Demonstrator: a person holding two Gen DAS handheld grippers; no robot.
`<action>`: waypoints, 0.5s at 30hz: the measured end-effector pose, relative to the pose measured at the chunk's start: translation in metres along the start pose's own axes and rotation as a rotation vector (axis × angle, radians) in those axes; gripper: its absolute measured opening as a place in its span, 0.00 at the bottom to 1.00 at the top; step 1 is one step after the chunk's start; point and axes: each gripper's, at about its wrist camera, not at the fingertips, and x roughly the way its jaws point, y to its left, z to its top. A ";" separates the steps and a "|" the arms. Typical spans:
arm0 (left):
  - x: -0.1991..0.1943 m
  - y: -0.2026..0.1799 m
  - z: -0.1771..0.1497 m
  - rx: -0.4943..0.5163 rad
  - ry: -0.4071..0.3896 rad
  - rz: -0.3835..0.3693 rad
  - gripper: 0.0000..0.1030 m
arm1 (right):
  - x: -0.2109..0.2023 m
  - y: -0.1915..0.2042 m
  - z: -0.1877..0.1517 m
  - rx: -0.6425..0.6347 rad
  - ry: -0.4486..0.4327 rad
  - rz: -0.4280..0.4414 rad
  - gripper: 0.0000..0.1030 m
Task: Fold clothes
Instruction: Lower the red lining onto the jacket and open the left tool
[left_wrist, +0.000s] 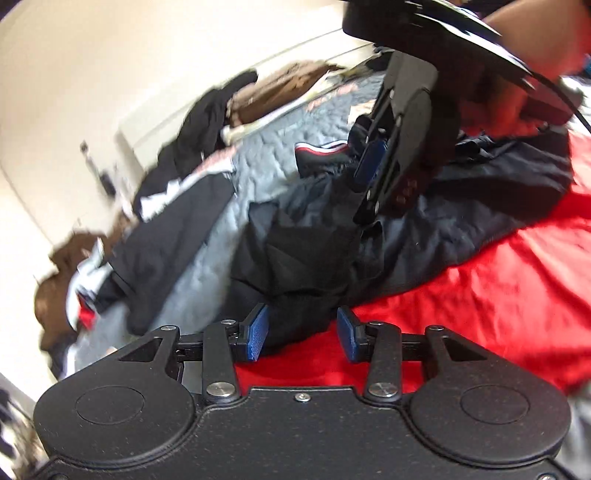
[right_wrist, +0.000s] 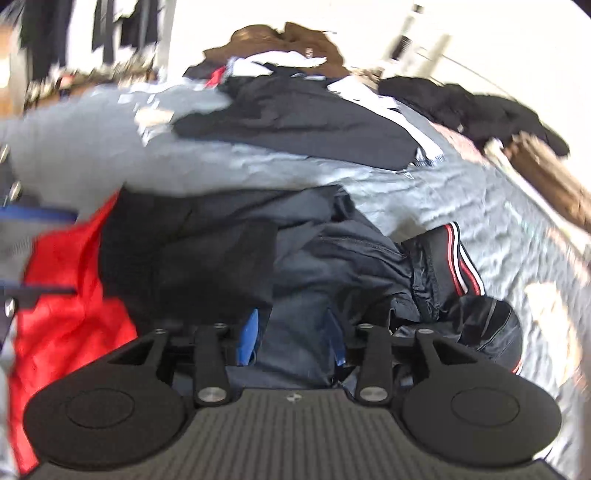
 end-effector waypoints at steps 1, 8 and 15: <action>0.002 0.000 0.001 -0.015 0.004 0.006 0.40 | 0.003 0.002 -0.001 -0.007 0.010 0.000 0.41; 0.020 0.006 -0.007 -0.092 0.063 0.049 0.39 | 0.018 0.017 -0.007 -0.064 0.028 0.009 0.41; 0.013 0.044 -0.011 -0.316 0.044 0.013 0.14 | 0.005 0.025 -0.013 -0.160 -0.009 0.020 0.41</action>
